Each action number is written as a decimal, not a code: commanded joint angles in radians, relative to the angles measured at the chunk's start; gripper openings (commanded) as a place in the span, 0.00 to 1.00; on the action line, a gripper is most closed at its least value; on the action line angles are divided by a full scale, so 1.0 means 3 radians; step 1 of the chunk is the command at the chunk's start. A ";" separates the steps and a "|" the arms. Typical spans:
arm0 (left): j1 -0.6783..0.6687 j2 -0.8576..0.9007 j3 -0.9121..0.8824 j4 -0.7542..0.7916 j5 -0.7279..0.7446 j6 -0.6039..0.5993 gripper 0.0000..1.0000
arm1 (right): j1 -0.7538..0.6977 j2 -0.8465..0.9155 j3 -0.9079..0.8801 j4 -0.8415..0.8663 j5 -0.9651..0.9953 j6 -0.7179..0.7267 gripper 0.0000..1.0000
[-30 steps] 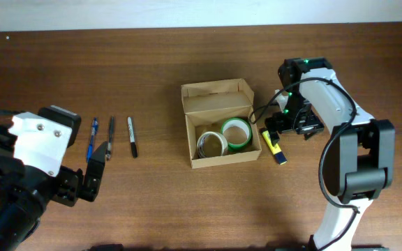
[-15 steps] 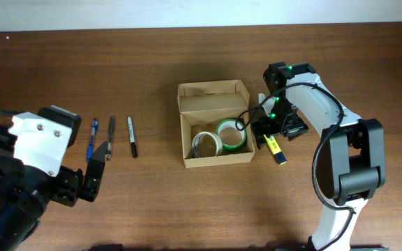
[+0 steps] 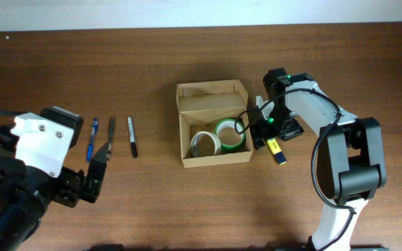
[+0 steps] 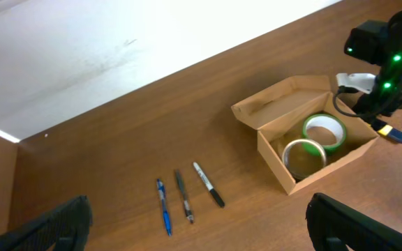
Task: Pack container
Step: 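Lower the right gripper and grasp the yellow highlighter upright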
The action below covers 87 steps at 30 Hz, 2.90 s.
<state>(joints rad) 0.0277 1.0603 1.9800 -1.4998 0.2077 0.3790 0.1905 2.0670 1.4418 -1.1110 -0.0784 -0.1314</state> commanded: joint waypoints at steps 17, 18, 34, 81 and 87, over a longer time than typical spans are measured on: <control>-0.0093 -0.0001 -0.0009 -0.0013 -0.0074 0.0053 0.99 | -0.0010 -0.0005 -0.0094 0.0179 0.0048 0.0001 0.86; -0.0093 -0.0001 -0.0009 -0.0013 -0.0074 0.0053 0.99 | -0.0031 -0.0005 -0.0094 0.0177 0.0076 0.0001 0.86; -0.0093 -0.0001 -0.0009 -0.0010 -0.0075 0.0055 0.99 | -0.0577 -0.0005 -0.0094 0.0024 0.0130 -0.0014 0.85; -0.0093 -0.0001 -0.0009 0.0010 -0.0085 0.0053 0.99 | -0.0440 -0.0005 -0.0230 0.0216 -0.0003 0.0146 0.04; -0.0093 -0.0001 -0.0009 0.0014 -0.0086 0.0055 0.99 | -0.0439 -0.0065 -0.0126 0.0039 -0.0001 0.0154 0.04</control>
<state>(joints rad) 0.0059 1.0603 1.9800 -1.4994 0.1894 0.3790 0.0540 2.0602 1.3968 -1.0756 -0.0738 -0.0998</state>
